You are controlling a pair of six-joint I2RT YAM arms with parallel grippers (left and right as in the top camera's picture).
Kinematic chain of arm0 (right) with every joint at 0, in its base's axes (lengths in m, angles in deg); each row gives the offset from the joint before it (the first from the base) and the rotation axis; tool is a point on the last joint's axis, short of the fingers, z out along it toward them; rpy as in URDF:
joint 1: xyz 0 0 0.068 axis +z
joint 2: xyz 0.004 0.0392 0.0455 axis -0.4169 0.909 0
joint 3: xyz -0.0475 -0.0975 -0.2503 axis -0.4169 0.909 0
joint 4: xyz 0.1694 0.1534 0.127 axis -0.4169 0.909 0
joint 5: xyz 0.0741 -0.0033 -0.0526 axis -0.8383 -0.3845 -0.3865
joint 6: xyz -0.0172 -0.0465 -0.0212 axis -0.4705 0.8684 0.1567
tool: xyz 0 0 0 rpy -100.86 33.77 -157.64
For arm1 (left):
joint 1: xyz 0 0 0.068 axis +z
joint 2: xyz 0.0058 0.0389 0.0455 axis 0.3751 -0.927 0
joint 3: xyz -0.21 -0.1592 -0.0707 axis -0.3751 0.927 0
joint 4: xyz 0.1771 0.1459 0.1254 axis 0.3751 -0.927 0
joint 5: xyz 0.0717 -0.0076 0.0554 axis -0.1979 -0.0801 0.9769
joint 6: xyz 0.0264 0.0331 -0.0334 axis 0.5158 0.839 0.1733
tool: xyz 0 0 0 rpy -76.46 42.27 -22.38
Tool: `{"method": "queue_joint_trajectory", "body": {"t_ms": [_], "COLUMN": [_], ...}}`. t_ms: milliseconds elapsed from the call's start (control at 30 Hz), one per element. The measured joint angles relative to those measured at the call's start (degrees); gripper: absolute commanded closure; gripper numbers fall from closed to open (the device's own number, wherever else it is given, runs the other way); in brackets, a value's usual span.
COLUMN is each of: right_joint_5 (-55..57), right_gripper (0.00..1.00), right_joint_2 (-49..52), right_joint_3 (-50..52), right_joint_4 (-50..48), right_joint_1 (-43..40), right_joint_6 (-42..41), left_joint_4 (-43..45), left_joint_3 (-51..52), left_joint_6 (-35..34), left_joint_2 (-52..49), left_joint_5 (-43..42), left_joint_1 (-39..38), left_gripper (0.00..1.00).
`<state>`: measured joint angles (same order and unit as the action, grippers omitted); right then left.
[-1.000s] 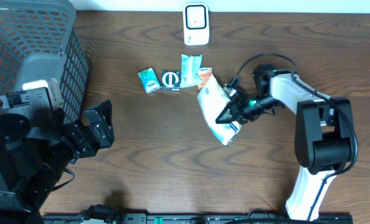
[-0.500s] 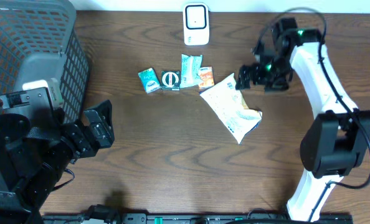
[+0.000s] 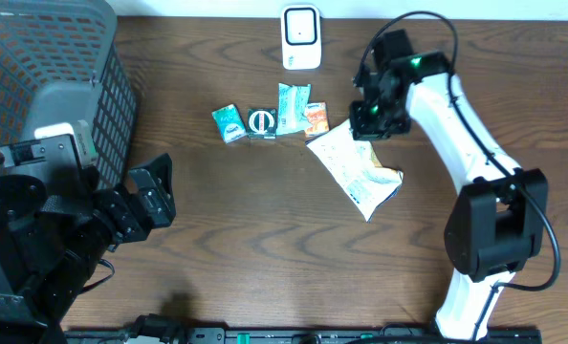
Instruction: Scan the item barcode
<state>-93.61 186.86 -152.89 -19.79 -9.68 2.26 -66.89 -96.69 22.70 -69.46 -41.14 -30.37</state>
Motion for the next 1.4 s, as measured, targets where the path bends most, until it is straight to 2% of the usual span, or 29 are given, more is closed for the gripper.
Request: {"method": "queue_joint_trajectory", "body": {"t_ms": [100,167,200,367,500,700,833,1033,1267,1400], "right_joint_5": [1.14,1.49,1.68,3.28,7.78,10.21,10.49,10.95,11.32,12.35], "right_gripper": [0.9,0.98,0.99,0.99,0.96,0.94,0.94,0.95,0.99,0.99], "right_joint_2": [0.0,0.0,0.0,0.0,0.02,0.0,-0.31,-0.31,-0.31,-0.31], "right_joint_3": [6.1,9.81,12.22,15.87,12.26,-0.15,-2.67,4.22,18.91,21.0], "right_joint_4": [-7.52,-12.48,-15.34,-18.08,-8.57,8.39,15.06,13.03,1.55,2.45], "right_joint_1": [1.22,1.84,2.14,2.64,2.51,2.1,2.16,3.93,5.35,5.22], "right_joint_6": [-1.95,-2.56,-2.84,-4.09,-4.9,-5.55,-5.55,-5.9,-7.76,-8.15], "left_joint_4": [0.02,-0.04,0.02,0.02,0.02,0.07,0.02,0.02,0.02,0.02], "left_joint_3": [0.0,0.0,0.0,0.0,0.0,0.0,0.0,0.0,0.0,0.0], "left_joint_6": [0.0,0.0,0.0,0.0,0.0,0.02,0.0,0.0,0.0,0.0], "left_joint_2": [-0.02,0.0,0.0,-0.02,0.0,0.0,-0.02,-0.02,-0.02,-0.02], "left_joint_5": [0.0,0.0,0.0,0.0,0.0,0.0,0.0,0.0,0.02,0.0], "left_joint_1": [0.0,0.0,0.0,0.0,0.0,0.02,0.04,0.04,0.04,0.04], "left_gripper": [0.02,0.02,0.02,0.02,0.02,0.02,0.02,0.02,0.02,0.02]}}
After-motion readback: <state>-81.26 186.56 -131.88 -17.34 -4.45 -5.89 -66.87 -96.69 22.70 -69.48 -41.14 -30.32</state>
